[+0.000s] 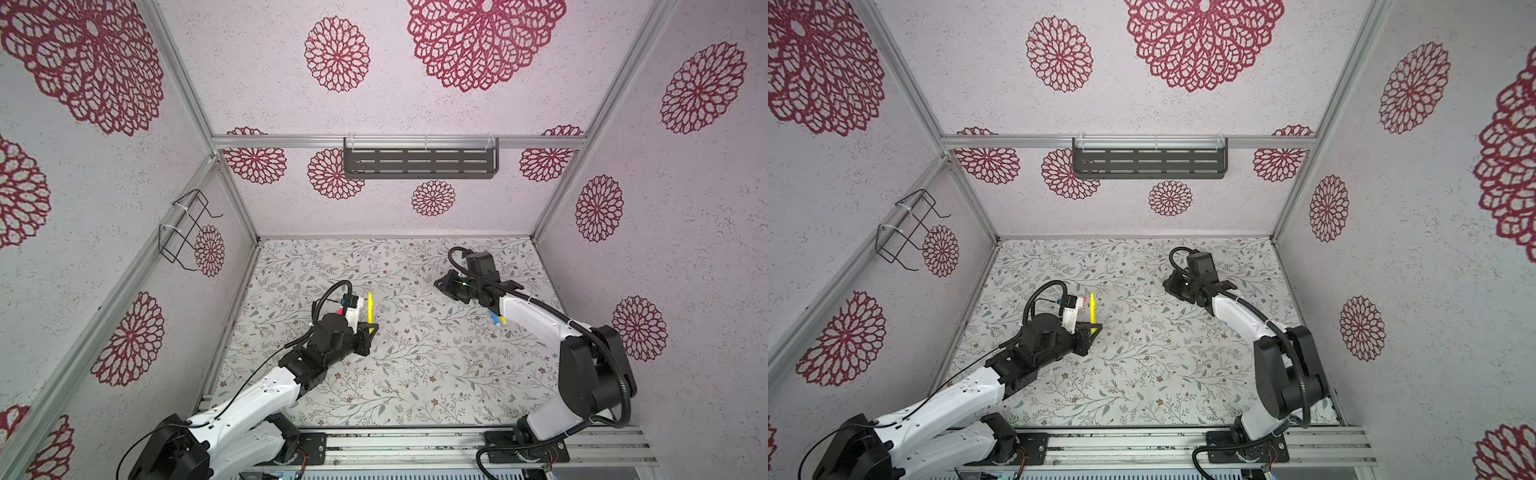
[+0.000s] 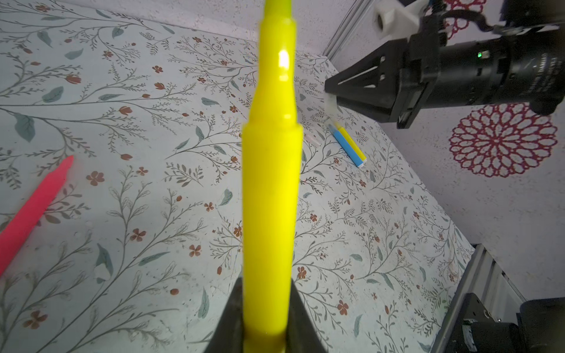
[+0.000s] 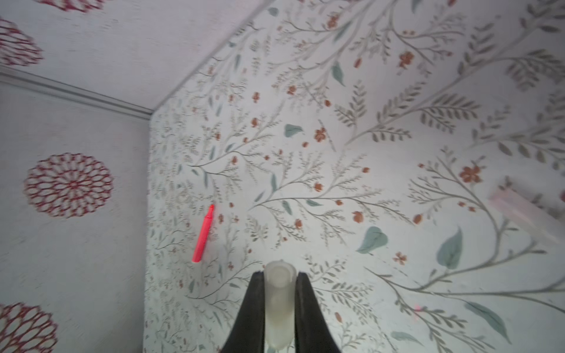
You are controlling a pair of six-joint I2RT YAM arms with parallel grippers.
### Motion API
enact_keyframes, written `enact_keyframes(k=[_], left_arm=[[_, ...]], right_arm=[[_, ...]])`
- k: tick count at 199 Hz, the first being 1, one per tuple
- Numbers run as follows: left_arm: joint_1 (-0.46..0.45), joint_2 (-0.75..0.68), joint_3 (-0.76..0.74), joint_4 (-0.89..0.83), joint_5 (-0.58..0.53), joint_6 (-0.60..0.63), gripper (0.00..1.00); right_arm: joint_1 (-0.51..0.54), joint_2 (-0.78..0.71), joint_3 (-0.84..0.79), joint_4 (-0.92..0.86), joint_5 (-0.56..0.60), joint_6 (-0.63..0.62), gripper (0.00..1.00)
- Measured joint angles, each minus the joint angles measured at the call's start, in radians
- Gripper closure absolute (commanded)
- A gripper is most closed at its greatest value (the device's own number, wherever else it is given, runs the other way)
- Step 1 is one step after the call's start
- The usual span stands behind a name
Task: Insert the pens into the pen caps
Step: 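Lift the clear cap and carry it toward the upright yellow highlighter, then lower the clear cap with the right gripper onto the yellow highlighter tip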
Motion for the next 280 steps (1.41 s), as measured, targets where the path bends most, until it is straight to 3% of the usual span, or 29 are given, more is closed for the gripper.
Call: enact_keyframes(k=[148, 280], left_arm=[[-0.144, 0.256, 0.124, 0.144, 0.124, 0.032, 1.0], [-0.157, 0.284, 0.167, 0.139, 0.14, 0.054, 1.0]], right_arm=[[0.02, -0.264, -0.22, 0.486, -0.2, -0.007, 1.0], [0.113, -0.264, -0.233, 0.518, -0.241, -0.052, 1.0]])
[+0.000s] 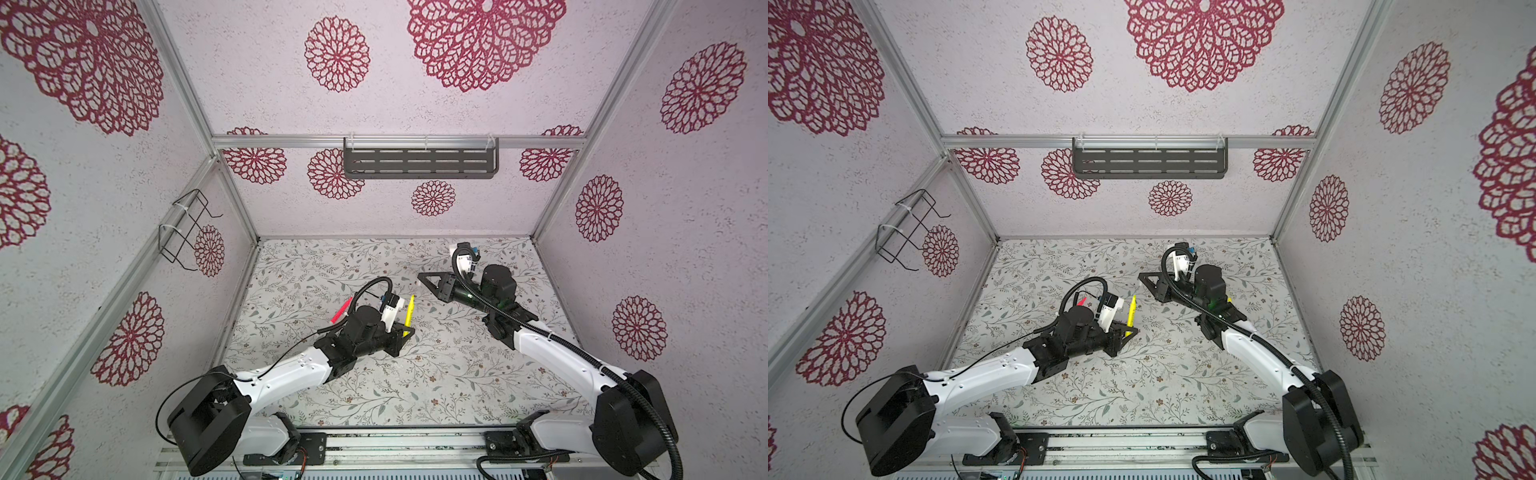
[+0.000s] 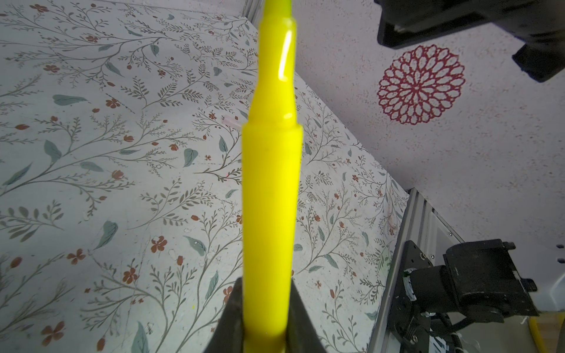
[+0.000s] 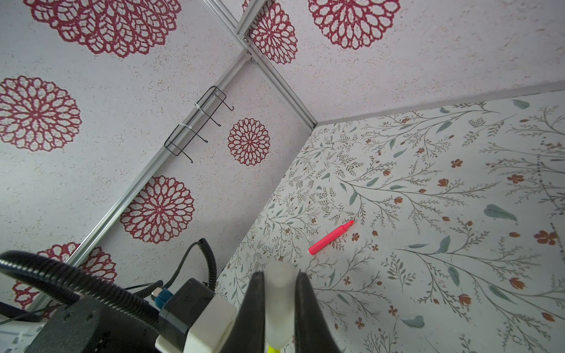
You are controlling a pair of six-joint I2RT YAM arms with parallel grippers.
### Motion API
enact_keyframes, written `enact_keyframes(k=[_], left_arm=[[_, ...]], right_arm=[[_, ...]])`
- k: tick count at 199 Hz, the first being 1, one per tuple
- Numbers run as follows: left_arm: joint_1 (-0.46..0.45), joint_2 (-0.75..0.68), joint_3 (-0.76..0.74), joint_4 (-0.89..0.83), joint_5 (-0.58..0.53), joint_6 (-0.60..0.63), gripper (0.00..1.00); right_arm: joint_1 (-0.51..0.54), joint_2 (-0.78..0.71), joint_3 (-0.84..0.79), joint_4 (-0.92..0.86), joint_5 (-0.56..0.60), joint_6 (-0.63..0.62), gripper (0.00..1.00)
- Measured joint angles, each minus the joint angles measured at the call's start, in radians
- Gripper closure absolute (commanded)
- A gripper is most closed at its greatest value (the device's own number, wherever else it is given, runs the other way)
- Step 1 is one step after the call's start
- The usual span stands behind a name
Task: Insert the pens into the pen caps
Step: 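Lower the clear cap with the right gripper onto the yellow highlighter tip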
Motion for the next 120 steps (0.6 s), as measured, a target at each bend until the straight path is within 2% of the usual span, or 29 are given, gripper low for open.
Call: enact_keyframes(k=[120], left_arm=[[0.0, -0.003, 0.003, -0.01, -0.002, 0.009, 1.0]], right_arm=[[0.039, 0.0, -0.011, 0.03, 0.0, 0.0, 1.0]])
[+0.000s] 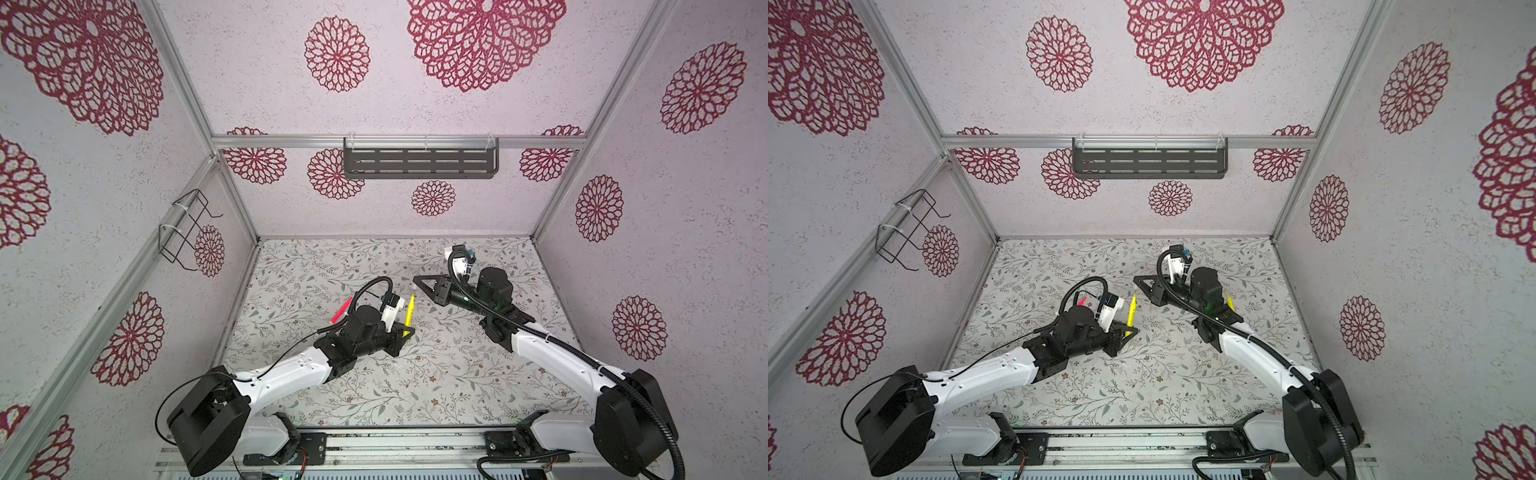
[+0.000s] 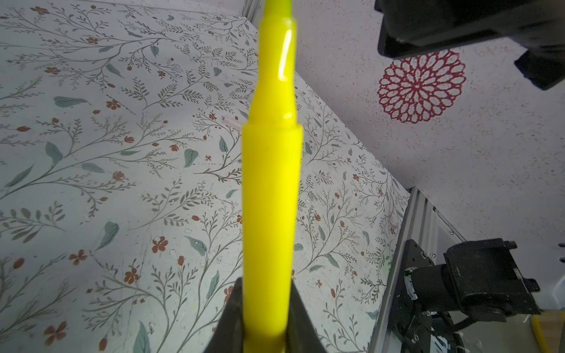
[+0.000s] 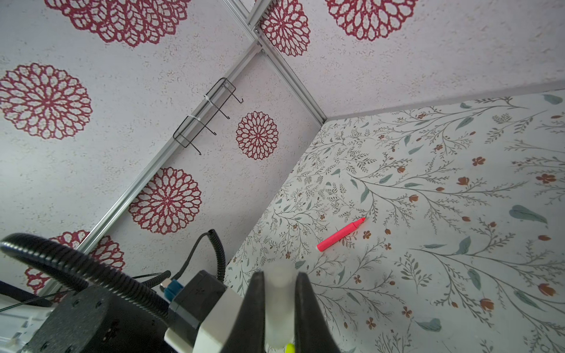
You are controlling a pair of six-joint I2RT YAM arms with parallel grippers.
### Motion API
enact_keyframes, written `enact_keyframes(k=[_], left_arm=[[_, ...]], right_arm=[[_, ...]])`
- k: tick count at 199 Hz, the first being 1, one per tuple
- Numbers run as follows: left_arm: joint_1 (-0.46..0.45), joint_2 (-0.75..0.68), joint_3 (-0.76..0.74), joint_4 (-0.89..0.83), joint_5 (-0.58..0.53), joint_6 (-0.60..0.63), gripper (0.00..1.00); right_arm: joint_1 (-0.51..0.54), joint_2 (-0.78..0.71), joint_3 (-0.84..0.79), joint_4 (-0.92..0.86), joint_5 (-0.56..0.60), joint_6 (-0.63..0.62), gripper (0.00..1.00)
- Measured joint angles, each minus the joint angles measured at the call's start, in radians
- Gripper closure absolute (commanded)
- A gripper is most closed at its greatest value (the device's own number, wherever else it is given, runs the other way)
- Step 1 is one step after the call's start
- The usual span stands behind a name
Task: Insert the pens into the pen caps
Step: 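Lower the clear cap with the right gripper onto the yellow highlighter tip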
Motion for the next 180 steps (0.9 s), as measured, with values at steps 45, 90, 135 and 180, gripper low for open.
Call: enact_keyframes(k=[45, 90, 135, 180], left_arm=[[0.0, -0.011, 0.0, -0.008, -0.002, 0.002, 1.0], [0.0, -0.022, 0.0, -0.011, -0.007, 0.008, 1.0], [0.0, -0.027, 0.0, -0.013, -0.009, 0.01, 1.0], [0.0, -0.032, 0.0, -0.015, -0.016, 0.01, 1.0]], right_arm=[[0.006, 0.002, -0.017, 0.014, 0.0, 0.0, 1.0], [0.014, 0.003, -0.017, 0.015, 0.0, 0.0, 1.0], [0.018, 0.003, -0.017, 0.016, 0.0, 0.0, 1.0], [0.025, 0.003, -0.017, 0.016, 0.0, 0.0, 1.0]])
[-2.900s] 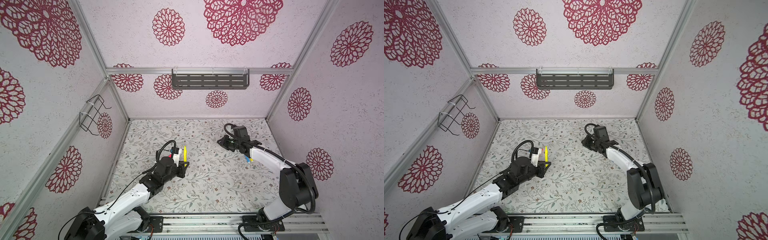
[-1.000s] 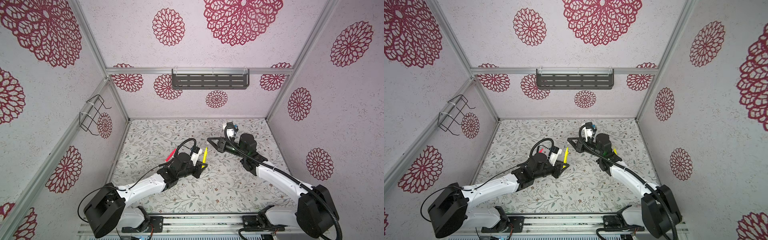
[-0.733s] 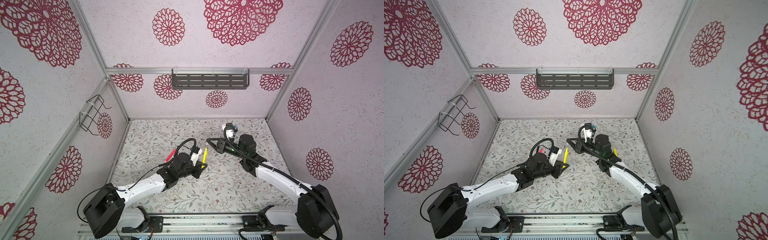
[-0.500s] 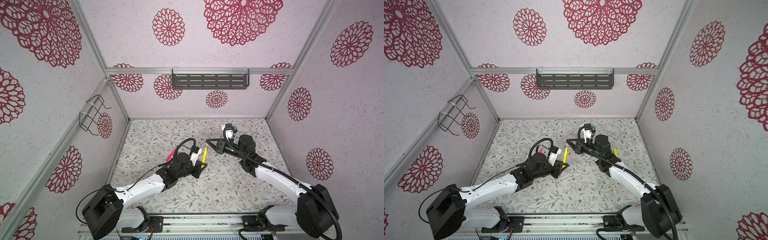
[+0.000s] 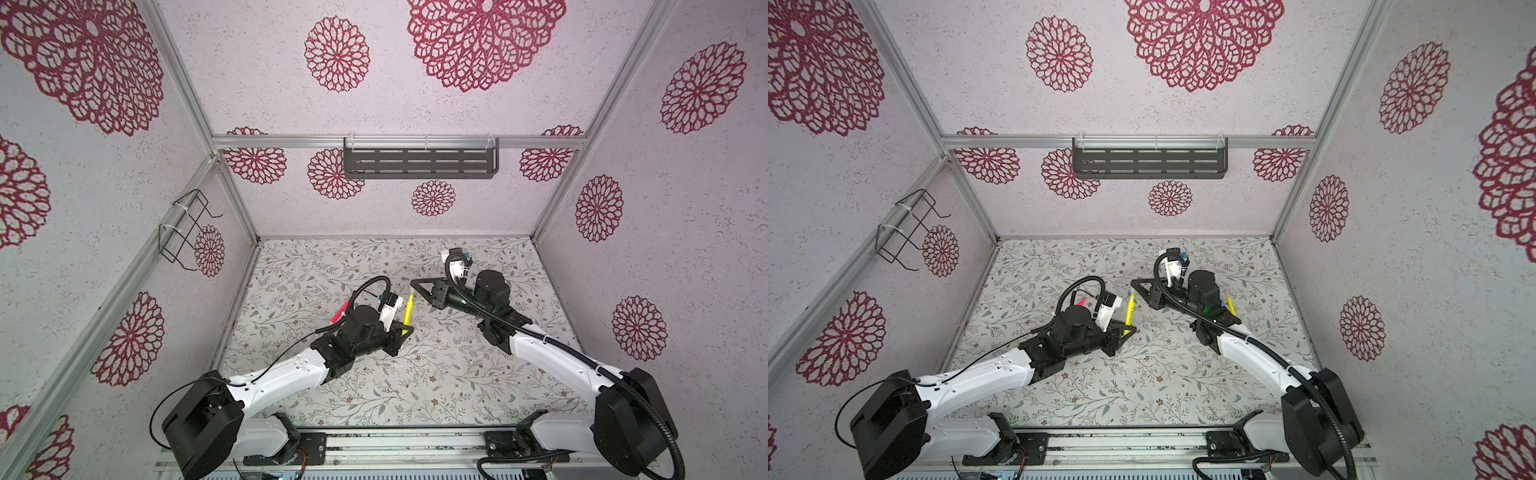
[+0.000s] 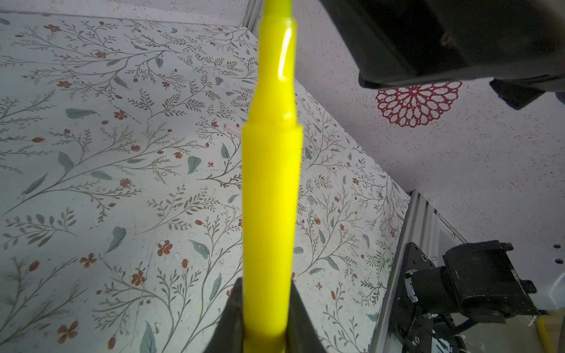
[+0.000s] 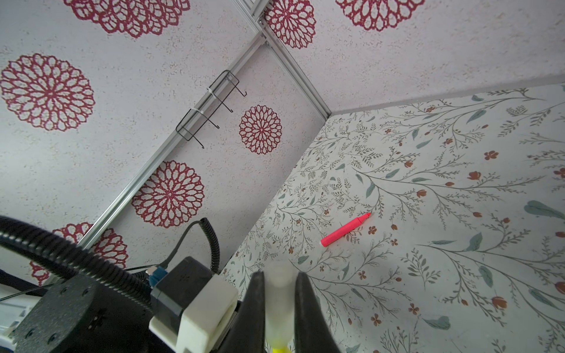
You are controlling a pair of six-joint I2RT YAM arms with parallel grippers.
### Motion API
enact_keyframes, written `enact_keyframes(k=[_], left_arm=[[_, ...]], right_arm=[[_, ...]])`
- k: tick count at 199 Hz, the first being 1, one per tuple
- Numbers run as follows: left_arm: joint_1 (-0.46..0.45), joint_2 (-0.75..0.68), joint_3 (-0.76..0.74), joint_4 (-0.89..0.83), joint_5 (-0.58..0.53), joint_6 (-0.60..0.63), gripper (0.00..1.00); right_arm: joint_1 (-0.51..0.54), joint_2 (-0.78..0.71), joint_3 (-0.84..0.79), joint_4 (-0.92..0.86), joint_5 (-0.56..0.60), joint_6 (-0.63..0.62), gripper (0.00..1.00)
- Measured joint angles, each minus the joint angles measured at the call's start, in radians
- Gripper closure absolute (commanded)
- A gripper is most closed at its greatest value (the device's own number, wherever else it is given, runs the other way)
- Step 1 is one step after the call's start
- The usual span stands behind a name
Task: Insert the pens into the pen caps
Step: 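Lower the clear cap with the right gripper onto the yellow highlighter tip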
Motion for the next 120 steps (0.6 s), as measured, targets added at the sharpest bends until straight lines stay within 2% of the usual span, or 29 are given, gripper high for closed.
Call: enact_keyframes(k=[120], left_arm=[[0.0, -0.003, -0.001, -0.025, -0.015, 0.004, 1.0]], right_arm=[[0.029, -0.007, -0.066, 0.031, 0.0, -0.016, 1.0]])
